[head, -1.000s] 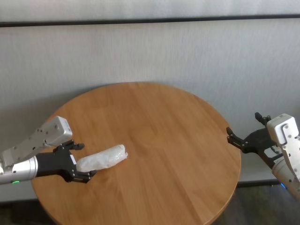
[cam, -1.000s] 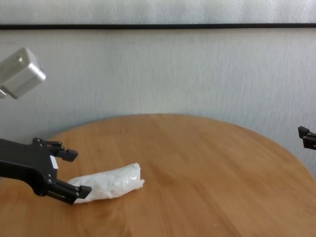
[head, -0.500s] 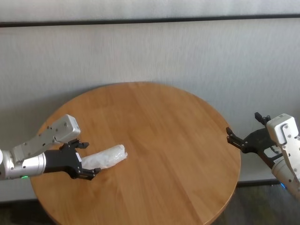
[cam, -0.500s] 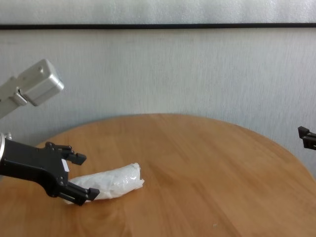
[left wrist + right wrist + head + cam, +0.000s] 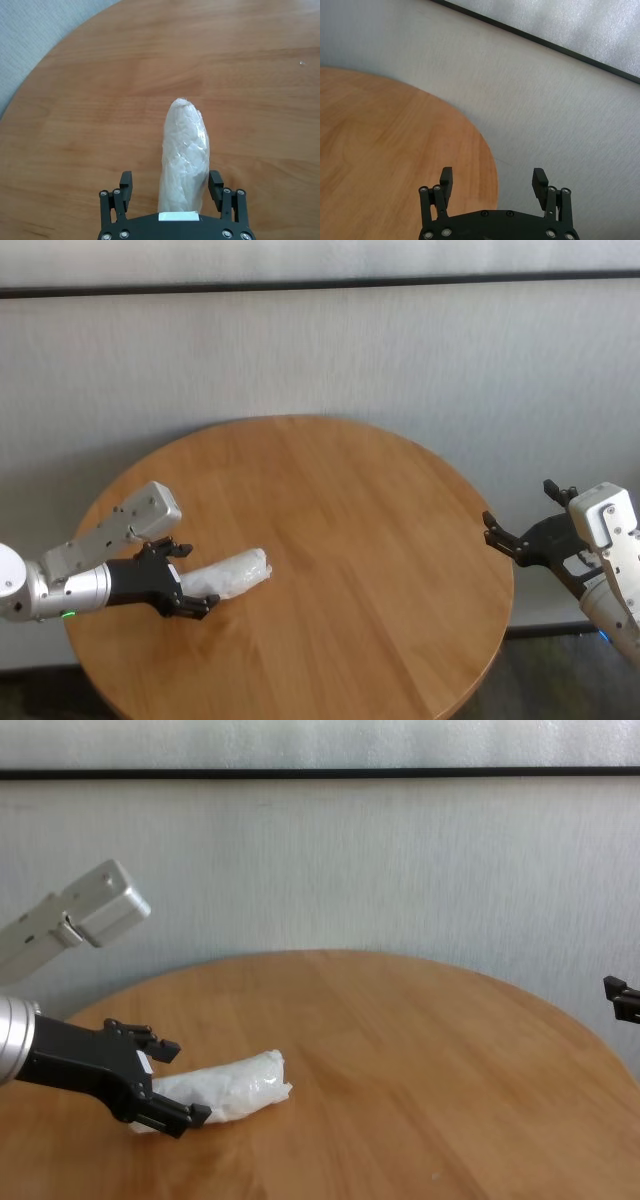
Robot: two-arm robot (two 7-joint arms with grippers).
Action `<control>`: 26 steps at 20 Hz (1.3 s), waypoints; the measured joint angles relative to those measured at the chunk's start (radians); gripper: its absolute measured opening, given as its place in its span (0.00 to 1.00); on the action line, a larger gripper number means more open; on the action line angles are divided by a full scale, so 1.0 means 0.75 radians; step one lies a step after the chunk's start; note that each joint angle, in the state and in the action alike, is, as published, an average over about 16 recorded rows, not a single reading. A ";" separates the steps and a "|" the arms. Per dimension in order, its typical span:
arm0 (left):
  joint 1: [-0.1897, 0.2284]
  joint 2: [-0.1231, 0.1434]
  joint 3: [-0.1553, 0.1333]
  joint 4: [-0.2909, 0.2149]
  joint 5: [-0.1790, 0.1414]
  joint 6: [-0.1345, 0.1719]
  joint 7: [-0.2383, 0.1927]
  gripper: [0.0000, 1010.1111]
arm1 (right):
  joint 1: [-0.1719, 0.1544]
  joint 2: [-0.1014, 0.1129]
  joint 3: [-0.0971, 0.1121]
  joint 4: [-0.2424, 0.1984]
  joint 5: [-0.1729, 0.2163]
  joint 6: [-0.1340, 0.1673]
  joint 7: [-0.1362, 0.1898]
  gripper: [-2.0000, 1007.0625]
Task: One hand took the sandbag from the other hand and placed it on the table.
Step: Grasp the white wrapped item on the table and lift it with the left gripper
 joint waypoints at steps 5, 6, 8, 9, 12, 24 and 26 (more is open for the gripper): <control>-0.020 -0.041 -0.001 0.059 0.012 0.014 0.011 0.99 | 0.000 0.000 0.000 0.000 0.000 0.000 0.000 0.99; -0.023 -0.048 -0.001 0.068 0.014 0.016 0.011 0.99 | 0.000 0.000 0.000 0.000 0.000 0.000 0.000 0.99; -0.027 -0.058 -0.001 0.081 0.018 0.022 0.012 0.99 | 0.000 0.000 0.000 0.000 0.000 0.000 0.000 0.99; -0.029 -0.062 -0.001 0.086 0.020 0.024 0.012 0.99 | 0.000 0.000 0.000 0.000 0.000 0.000 0.000 0.99; -0.033 -0.070 0.000 0.096 0.024 0.032 0.012 0.99 | 0.000 0.000 0.000 0.000 0.000 0.000 0.000 0.99; -0.034 -0.074 0.000 0.096 0.027 0.040 0.012 0.92 | 0.000 0.000 0.000 0.000 0.000 0.000 0.000 0.99; -0.033 -0.073 0.000 0.095 0.026 0.039 0.012 0.89 | 0.000 0.000 0.000 0.000 0.000 0.000 0.000 0.99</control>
